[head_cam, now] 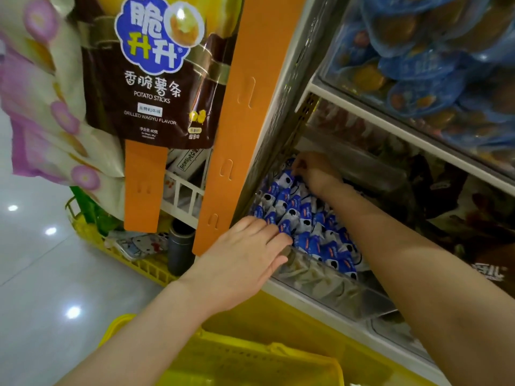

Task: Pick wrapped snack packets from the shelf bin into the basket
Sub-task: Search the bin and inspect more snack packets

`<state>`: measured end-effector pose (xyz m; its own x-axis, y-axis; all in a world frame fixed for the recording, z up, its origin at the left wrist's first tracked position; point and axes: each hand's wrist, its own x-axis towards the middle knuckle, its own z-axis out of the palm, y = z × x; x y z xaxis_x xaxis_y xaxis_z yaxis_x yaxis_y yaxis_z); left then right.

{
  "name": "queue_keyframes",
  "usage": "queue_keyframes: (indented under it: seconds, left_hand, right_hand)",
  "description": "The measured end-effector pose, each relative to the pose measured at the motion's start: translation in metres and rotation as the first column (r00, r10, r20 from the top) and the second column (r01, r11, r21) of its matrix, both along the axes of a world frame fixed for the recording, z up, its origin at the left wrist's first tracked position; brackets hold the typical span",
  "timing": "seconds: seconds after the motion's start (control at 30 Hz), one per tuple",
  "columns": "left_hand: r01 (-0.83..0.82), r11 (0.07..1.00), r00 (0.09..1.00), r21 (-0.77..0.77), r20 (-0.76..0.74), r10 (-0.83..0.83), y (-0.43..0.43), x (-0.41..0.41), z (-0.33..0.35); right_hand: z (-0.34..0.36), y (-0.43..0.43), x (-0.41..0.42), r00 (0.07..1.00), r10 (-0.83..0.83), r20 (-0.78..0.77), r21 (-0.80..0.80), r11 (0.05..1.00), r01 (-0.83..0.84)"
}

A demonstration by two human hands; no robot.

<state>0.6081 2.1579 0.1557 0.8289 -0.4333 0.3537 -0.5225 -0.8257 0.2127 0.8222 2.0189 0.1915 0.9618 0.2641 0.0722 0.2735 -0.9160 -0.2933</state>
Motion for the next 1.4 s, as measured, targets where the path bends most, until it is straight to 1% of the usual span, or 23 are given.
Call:
queue_keyframes:
  seconds: [0.1, 0.17, 0.23, 0.3, 0.33, 0.4, 0.43, 0.5, 0.53, 0.57, 0.6, 0.67, 0.73, 0.8, 0.83, 0.93, 1.0, 1.1, 1.23, 1.27, 1.33, 1.37, 1.4]
  left_hand:
    - [-0.030, 0.998, 0.999, -0.061, -0.030, 0.029, -0.001, -0.001, 0.001]
    - [-0.060, 0.987, 0.998, -0.147, -0.007, 0.060, -0.004, -0.003, 0.003]
    - [-0.105, 0.955, 0.994, -0.278, -0.017, 0.105, -0.009, -0.009, 0.008]
    - [-0.191, 0.862, 0.982, -0.470, -0.094, 0.167, -0.014, -0.017, 0.013]
    - [-0.245, 0.779, 0.970, -0.577, -0.156, 0.189, -0.016, -0.022, 0.015]
    - [-0.373, 0.550, 0.926, -0.747, -0.339, 0.166, -0.019, -0.031, 0.018]
    - [-0.439, 0.405, 0.892, -0.802, -0.442, 0.091, -0.020, -0.035, 0.020]
    - [-0.550, 0.126, 0.809, -0.825, -0.564, -0.164, -0.023, -0.045, 0.025]
    - [-0.582, 0.068, 0.770, -0.810, -0.576, -0.273, -0.025, -0.051, 0.025]
    - [-0.586, 0.075, 0.746, -0.807, -0.573, -0.339, -0.027, -0.058, 0.023]
    - [-0.577, 0.120, 0.730, -0.808, -0.576, -0.367, -0.030, -0.066, 0.020]
    - [-0.561, 0.197, 0.724, -0.804, -0.592, -0.354, -0.034, -0.079, 0.012]
    - [-0.548, 0.244, 0.750, -0.800, -0.600, -0.279, -0.037, -0.087, 0.004]
    - [-0.529, 0.322, 0.783, -0.785, -0.598, -0.171, -0.037, -0.092, -0.002]
    - [-0.514, 0.361, 0.798, -0.778, -0.588, -0.131, -0.037, -0.095, -0.004]
    - [-0.476, 0.430, 0.815, -0.767, -0.569, -0.111, -0.039, -0.099, -0.013]
    - [-0.482, 0.414, 0.818, -0.772, -0.566, -0.102, -0.039, -0.102, -0.018]
    - [-0.541, 0.337, 0.811, -0.771, -0.584, -0.034, -0.043, -0.102, -0.027]
    - [-0.603, 0.323, 0.772, -0.730, -0.636, 0.002, -0.052, -0.105, -0.035]
    - [-0.620, 0.303, 0.757, -0.724, -0.654, -0.013, -0.053, -0.105, -0.036]
    - [-0.658, 0.250, 0.726, -0.710, -0.687, -0.041, -0.055, -0.104, -0.038]
    - [-0.673, 0.222, 0.713, -0.705, -0.699, -0.060, -0.056, -0.103, -0.038]
    - [-0.685, 0.194, 0.700, -0.702, -0.708, -0.090, -0.058, -0.102, -0.038]
  right_hand:
    - [0.017, -0.005, -0.013, 0.993, -0.045, 0.108, 0.082, 0.996, 0.037]
    - [0.029, -0.012, -0.032, 0.969, -0.041, 0.245, 0.131, 0.991, 0.009]
    - [0.038, -0.019, -0.060, 0.933, -0.007, 0.360, 0.127, 0.991, -0.042]
    - [0.044, -0.024, -0.094, 0.910, 0.024, 0.414, 0.195, 0.974, -0.115]
    - [0.047, -0.026, -0.112, 0.903, 0.051, 0.427, 0.255, 0.951, -0.174]
    - [0.049, -0.030, -0.148, 0.890, 0.114, 0.441, 0.349, 0.892, -0.287]
    - [0.047, -0.033, -0.166, 0.882, 0.152, 0.447, 0.364, 0.869, -0.335]
    - [0.039, -0.040, -0.200, 0.861, 0.254, 0.440, 0.346, 0.837, -0.424]
    - [0.034, -0.043, -0.214, 0.848, 0.322, 0.422, 0.323, 0.820, -0.472]
    - [0.027, -0.046, -0.227, 0.831, 0.388, 0.398, 0.294, 0.804, -0.516]
    - [0.020, -0.049, -0.238, 0.819, 0.438, 0.372, 0.274, 0.791, -0.547]
    - [0.005, -0.053, -0.253, 0.841, 0.441, 0.312, 0.338, 0.776, -0.532]
    - [-0.006, -0.051, -0.266, 0.929, 0.346, 0.132, 0.595, 0.721, -0.354]
    - [-0.014, -0.047, -0.275, 0.944, 0.310, -0.111, 0.827, 0.556, -0.086]
    - [-0.018, -0.045, -0.277, 0.934, 0.294, -0.204, 0.863, 0.504, 0.030]
    - [-0.029, -0.042, -0.277, 0.910, 0.266, -0.318, 0.830, 0.542, 0.131]
    - [-0.036, -0.040, -0.277, 0.910, 0.243, -0.336, 0.812, 0.565, 0.149]
    - [-0.047, -0.041, -0.277, 0.911, 0.256, -0.323, 0.790, 0.603, 0.111]
    - [-0.062, -0.045, -0.280, 0.909, 0.297, -0.291, 0.778, 0.627, 0.044]
    - [-0.064, -0.047, -0.279, 0.930, 0.287, -0.231, 0.747, 0.665, -0.020]
    - [-0.064, -0.049, -0.277, 0.959, 0.280, -0.042, 0.578, 0.790, -0.205]
    - [-0.062, -0.050, -0.276, 0.956, 0.292, 0.039, 0.495, 0.825, -0.272]
    - [-0.062, -0.051, -0.275, 0.954, 0.288, 0.080, 0.466, 0.835, -0.291]
